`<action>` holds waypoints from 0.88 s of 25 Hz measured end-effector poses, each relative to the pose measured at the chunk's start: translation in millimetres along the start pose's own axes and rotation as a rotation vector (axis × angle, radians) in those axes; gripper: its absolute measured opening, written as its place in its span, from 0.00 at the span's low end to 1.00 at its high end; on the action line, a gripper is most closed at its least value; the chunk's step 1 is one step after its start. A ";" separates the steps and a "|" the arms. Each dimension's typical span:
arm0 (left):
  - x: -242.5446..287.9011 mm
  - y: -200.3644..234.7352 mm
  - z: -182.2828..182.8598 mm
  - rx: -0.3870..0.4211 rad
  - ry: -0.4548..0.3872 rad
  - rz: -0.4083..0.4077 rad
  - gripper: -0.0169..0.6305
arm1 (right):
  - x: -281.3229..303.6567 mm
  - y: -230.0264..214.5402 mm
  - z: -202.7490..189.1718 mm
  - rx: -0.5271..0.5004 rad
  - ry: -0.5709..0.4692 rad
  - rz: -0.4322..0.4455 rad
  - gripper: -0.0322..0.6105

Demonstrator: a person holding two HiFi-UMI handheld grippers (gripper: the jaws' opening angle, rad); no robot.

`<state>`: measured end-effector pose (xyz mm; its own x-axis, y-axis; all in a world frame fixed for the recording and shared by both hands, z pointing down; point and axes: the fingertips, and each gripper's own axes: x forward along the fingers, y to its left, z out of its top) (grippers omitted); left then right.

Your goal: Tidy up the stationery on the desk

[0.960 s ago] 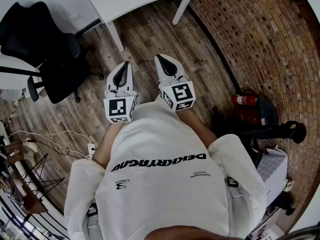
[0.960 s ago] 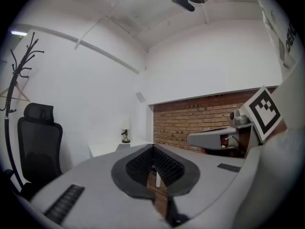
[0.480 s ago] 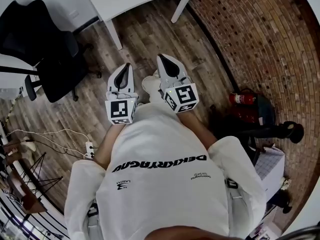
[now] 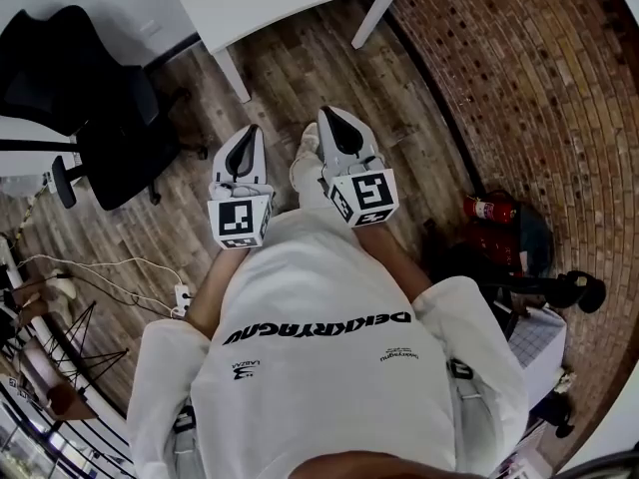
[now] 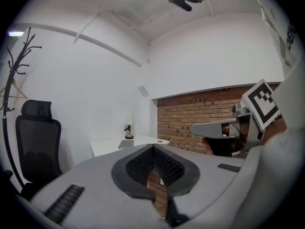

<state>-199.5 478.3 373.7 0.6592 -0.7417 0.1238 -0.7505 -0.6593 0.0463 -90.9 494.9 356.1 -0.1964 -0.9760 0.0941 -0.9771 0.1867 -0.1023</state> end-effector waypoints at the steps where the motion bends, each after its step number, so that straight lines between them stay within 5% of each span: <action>1: 10.5 6.2 -1.0 -0.003 0.004 0.004 0.02 | 10.6 -3.2 -0.9 0.000 0.003 0.006 0.05; 11: 157.9 57.8 -10.5 -0.037 0.042 0.015 0.02 | 141.2 -84.1 -8.3 0.006 0.057 0.030 0.05; 22: 334.6 115.9 39.1 -0.040 0.092 0.072 0.02 | 297.4 -199.5 35.8 0.053 0.101 0.057 0.05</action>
<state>-64.1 148.8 381.7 0.5977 -0.7714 0.2185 -0.7983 -0.5978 0.0730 48.6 163.4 369.0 -0.2611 -0.9472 0.1861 -0.9590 0.2325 -0.1622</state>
